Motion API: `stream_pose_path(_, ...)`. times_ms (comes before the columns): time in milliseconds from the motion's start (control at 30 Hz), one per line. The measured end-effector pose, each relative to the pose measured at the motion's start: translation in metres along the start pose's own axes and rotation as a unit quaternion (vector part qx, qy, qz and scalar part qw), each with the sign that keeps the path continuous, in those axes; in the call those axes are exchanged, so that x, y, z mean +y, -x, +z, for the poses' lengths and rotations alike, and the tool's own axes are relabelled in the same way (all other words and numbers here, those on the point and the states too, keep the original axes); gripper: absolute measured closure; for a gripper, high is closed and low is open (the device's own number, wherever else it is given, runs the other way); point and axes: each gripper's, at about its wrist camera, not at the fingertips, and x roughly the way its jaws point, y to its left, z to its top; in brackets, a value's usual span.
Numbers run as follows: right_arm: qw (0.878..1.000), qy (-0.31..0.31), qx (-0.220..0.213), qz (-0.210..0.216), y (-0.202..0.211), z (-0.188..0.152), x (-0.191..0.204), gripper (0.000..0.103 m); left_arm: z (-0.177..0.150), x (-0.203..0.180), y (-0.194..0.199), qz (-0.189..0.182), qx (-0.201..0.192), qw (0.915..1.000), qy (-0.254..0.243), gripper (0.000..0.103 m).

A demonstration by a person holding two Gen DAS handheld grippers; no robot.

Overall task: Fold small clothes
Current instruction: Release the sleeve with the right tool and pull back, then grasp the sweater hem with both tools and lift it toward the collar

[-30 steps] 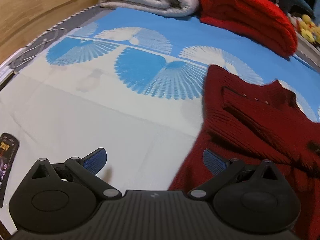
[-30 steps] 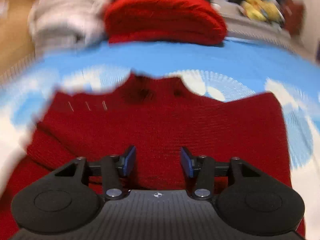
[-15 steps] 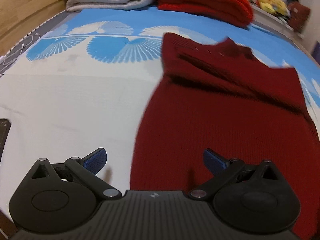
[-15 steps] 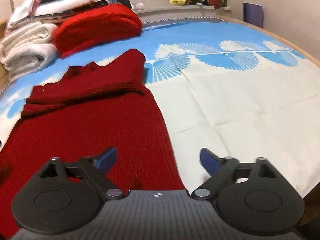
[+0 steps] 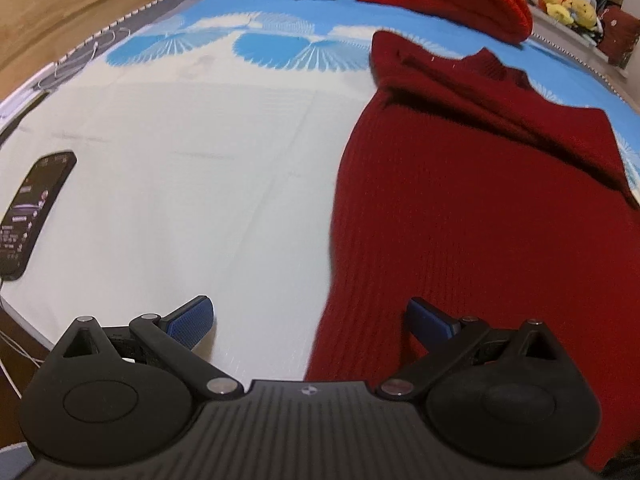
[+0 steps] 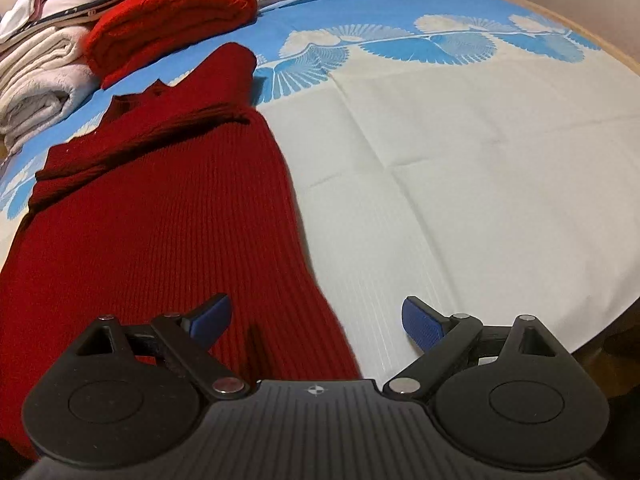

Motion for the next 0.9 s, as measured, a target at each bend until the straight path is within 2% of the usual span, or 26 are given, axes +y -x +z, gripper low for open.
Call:
stream_pose_path(200,0.999,0.004,0.029,0.013,-0.004,-0.01,-0.008,0.01,-0.01,0.009,-0.013,-0.024,0.03,0.9993,-0.005,0.0)
stream_pose_path(367,0.999,0.005,0.029,0.022,-0.007,-0.011,-0.008,0.005,-0.016,0.006,-0.01,-0.041,0.037,0.9981,-0.027,0.0)
stream_pose_path(500,0.998,0.052,0.033,0.014,-0.008,-0.018,0.003,0.003,-0.027,0.0,-0.004,-0.059,0.04,0.9958,-0.057,0.0)
stream_pose_path(567,0.996,0.077,0.04,0.031,-0.004,-0.024,0.009,0.003,-0.033,-0.001,0.001,-0.071,0.04,0.9943,-0.068,0.0)
stream_pose_path(667,0.989,0.108,0.057,0.081,0.002,-0.032,0.016,0.003,-0.043,-0.004,0.006,-0.1,0.04,0.9899,-0.092,0.001)
stream_pose_path(700,0.987,0.121,0.057,0.084,0.003,-0.034,0.019,0.005,-0.046,-0.005,0.008,-0.11,0.035,0.9881,-0.102,0.005)
stream_pose_path(733,0.986,0.13,0.055,0.083,0.004,-0.036,0.021,0.013,-0.048,-0.007,0.012,-0.112,0.023,0.9867,-0.116,0.025)
stream_pose_path(767,0.987,0.135,0.048,0.076,0.007,-0.037,0.022,0.021,-0.051,-0.008,0.017,-0.117,0.01,0.9851,-0.125,0.038)
stream_pose_path(800,0.988,0.129,0.04,0.075,0.009,-0.036,0.02,0.047,-0.051,-0.006,0.021,-0.136,0.008,0.9839,-0.116,0.071)
stream_pose_path(833,0.989,0.114,0.036,0.085,0.012,-0.034,0.015,0.082,-0.05,0.0,0.021,-0.161,0.017,0.9827,-0.09,0.081)
stream_pose_path(900,0.992,0.061,0.045,0.104,0.012,-0.031,0.004,0.082,-0.05,0.007,0.019,-0.169,0.023,0.9835,-0.061,0.081)
